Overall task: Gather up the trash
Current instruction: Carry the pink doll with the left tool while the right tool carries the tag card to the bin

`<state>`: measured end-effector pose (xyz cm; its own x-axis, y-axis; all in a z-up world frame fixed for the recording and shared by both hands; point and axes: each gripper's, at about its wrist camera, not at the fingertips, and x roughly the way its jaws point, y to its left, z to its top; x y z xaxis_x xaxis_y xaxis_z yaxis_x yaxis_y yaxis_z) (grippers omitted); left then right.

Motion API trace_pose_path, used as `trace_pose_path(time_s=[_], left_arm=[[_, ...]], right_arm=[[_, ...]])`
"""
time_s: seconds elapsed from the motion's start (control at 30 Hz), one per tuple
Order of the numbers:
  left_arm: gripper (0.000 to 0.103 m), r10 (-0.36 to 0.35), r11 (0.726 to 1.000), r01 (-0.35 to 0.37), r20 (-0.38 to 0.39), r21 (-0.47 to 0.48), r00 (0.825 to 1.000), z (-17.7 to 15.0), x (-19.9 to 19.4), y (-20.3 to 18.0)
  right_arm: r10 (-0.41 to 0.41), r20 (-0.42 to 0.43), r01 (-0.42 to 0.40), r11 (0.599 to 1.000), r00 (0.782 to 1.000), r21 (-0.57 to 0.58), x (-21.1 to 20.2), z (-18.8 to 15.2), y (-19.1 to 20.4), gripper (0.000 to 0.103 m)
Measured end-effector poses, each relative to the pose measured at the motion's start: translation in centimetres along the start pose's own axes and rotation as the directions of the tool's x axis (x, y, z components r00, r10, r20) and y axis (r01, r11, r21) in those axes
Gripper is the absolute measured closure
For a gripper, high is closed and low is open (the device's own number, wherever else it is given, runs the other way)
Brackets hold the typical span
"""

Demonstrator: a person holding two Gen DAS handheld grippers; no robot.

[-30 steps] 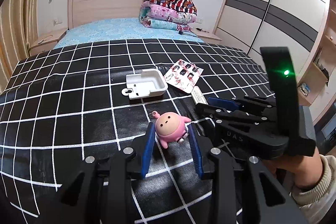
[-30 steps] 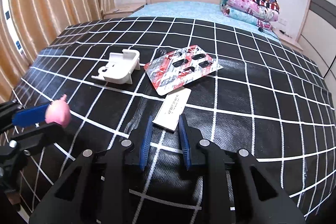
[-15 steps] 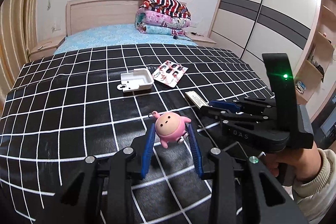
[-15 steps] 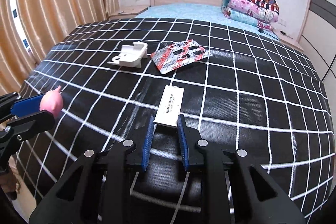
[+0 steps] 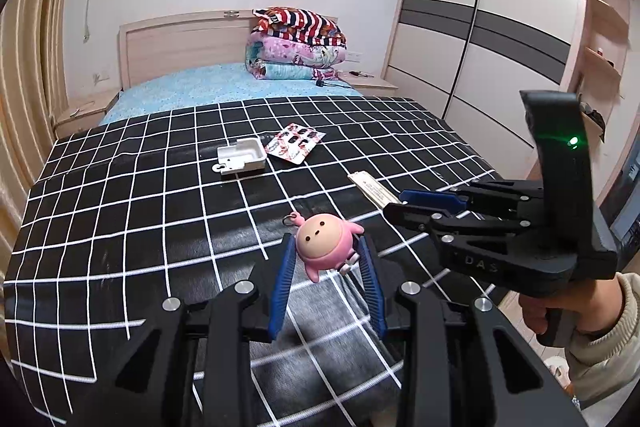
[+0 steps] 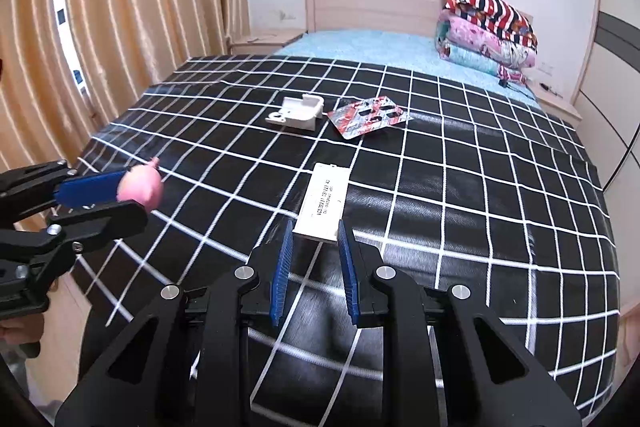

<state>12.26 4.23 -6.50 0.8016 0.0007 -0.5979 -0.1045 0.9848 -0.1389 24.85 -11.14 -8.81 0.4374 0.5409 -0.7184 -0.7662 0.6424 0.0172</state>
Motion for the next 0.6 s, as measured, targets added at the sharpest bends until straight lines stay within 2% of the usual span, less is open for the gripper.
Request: trace_pose_path(time_s=[0.37, 0.6], left_arm=[[0.072, -0.017, 0.999, 0.017, -0.005, 0.046, 1.000, -2.6, -2.5, -2.5], [0.072, -0.012, 0.998, 0.014, -0.025, 0.053, 1.000, -5.0, -3.6, -3.5]], right_arm=[[0.052, 0.036, -0.051, 0.998, 0.998, -0.027, -4.9, -3.1, 1.8, 0.080], [0.089, 0.022, -0.088, 0.995, 0.996, -0.037, -6.6, -6.1, 3.1, 0.080]])
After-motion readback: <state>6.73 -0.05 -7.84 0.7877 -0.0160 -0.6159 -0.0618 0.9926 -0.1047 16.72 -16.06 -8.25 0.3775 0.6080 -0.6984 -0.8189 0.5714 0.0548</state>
